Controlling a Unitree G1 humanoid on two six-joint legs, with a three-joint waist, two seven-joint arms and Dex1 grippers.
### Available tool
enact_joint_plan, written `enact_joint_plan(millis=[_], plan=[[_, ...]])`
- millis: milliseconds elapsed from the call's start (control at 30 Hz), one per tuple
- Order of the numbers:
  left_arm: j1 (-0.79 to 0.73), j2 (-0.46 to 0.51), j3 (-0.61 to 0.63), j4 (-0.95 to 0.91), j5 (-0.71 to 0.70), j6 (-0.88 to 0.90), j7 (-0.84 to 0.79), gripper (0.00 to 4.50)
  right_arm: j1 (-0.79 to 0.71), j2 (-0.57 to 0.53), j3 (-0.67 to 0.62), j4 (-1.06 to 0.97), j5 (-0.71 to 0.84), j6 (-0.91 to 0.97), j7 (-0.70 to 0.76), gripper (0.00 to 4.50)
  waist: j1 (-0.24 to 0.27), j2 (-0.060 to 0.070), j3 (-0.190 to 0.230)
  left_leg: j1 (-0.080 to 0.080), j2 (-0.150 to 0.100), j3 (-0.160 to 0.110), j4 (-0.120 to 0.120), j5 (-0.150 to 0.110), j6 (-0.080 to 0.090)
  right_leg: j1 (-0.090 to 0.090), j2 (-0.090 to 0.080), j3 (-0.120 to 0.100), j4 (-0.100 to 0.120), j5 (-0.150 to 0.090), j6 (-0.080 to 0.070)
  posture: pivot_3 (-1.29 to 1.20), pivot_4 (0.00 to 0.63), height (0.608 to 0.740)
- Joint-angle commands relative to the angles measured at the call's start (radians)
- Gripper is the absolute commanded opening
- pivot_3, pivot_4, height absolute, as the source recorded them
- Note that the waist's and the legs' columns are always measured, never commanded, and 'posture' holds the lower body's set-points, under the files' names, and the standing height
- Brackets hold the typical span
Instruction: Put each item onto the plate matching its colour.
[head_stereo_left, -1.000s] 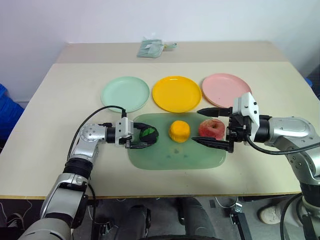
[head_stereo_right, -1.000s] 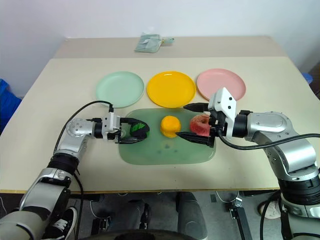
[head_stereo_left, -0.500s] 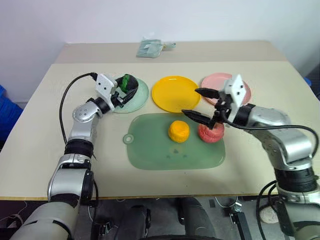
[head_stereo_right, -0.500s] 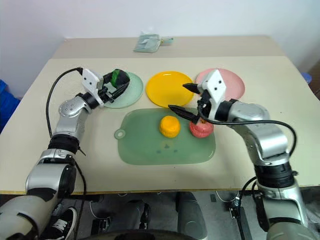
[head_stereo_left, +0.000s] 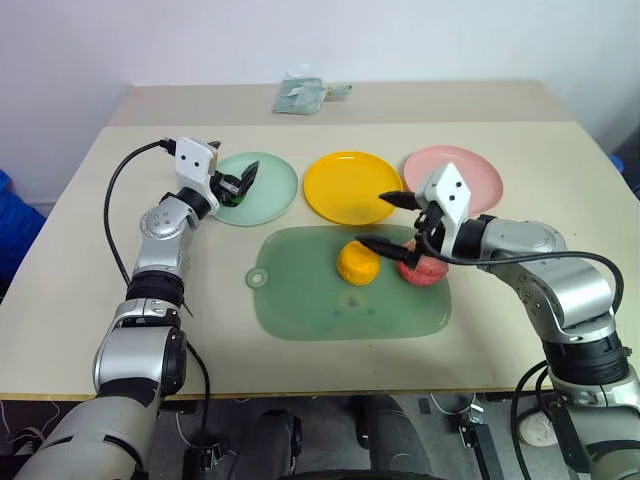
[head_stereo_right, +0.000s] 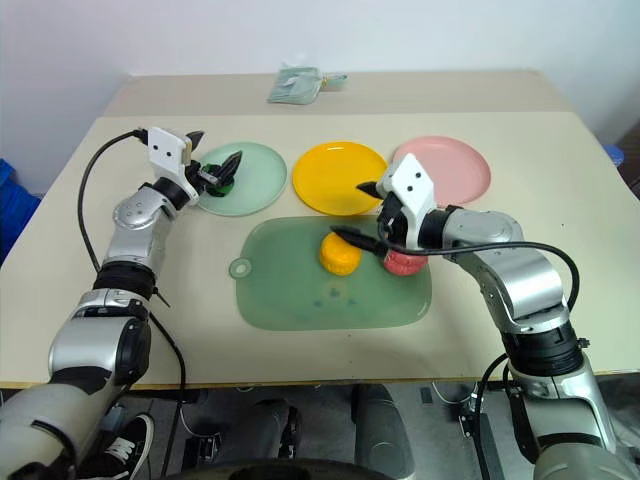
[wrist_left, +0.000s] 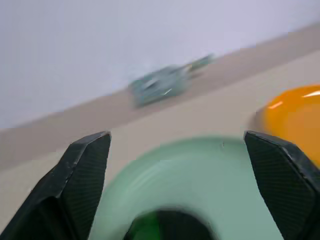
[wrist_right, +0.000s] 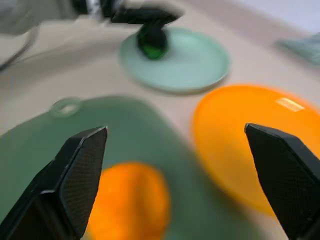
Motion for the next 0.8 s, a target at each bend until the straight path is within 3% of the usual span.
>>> enact_joint_plan(millis=[33, 167, 233, 333, 567, 733, 800], plan=[[0.102, 0.04, -0.028, -0.269, -0.176, 0.145, -0.322, 4.46, -0.009, -0.002, 0.025, -0.066, 0.023, 0.053, -0.001, 4.5, -0.004, 0.0, 0.0, 0.0, 0.0, 0.0, 0.0, 0.0, 0.0, 0.0, 0.0, 0.0, 0.0, 0.0, 0.0, 0.0, 0.15, 0.74], [0.27, 0.143, -0.055, -0.563, -0.335, 0.433, -0.507, 4.46, -0.03, -0.016, 0.098, -0.022, -0.05, 0.076, -0.023, 4.5, -0.006, 0.0, 0.0, 0.001, 0.001, 0.0, 0.0, 0.0, 0.0, -0.001, 0.001, 0.001, 0.001, 0.0, 0.0, 0.0, 0.15, 0.74], [0.328, 0.197, -0.057, -0.644, -0.357, 0.484, -0.571, 4.46, -0.036, -0.031, 0.134, -0.006, -0.085, 0.076, -0.018, 4.5, -0.003, 0.0, 0.0, 0.001, 0.001, 0.0, 0.0, 0.0, 0.001, 0.0, 0.001, 0.001, 0.001, 0.0, 0.0, 0.0, 0.15, 0.74], [0.378, 0.243, -0.056, -0.701, -0.346, 0.488, -0.611, 4.46, -0.051, -0.036, 0.161, 0.018, -0.111, 0.072, -0.006, 4.5, 0.006, 0.0, 0.0, 0.001, 0.001, -0.001, 0.0, -0.002, 0.004, 0.0, 0.001, 0.0, 0.001, 0.0, 0.0, 0.0, 0.15, 0.74], [0.412, 0.253, -0.045, -0.765, -0.353, 0.505, -0.605, 4.46, -0.081, -0.04, 0.225, 0.094, -0.191, 0.039, 0.022, 4.5, 0.002, 0.0, 0.0, 0.001, 0.001, 0.0, 0.0, 0.0, 0.0, 0.001, 0.001, 0.0, 0.0, 0.0, 0.0, 0.0, 0.15, 0.74], [0.449, 0.264, -0.038, -0.81, -0.359, 0.528, -0.605, 4.5, -0.081, -0.039, 0.236, 0.094, -0.207, 0.027, 0.046, 2.8, 0.001, 0.0, 0.0, 0.001, 0.001, 0.0, 0.0, 0.0, 0.0, 0.001, 0.001, 0.0, 0.0, 0.0, 0.0, 0.0, 0.15, 0.74], [0.443, 0.258, -0.028, -0.801, -0.349, 0.515, -0.59, 4.5, -0.088, -0.012, 0.207, 0.083, -0.182, 0.034, 0.045, 2.72, 0.002, 0.0, 0.0, 0.001, 0.001, 0.0, 0.0, 0.0, 0.0, 0.001, 0.001, 0.0, 0.0, 0.0, 0.0, 0.0, 0.15, 0.74]])
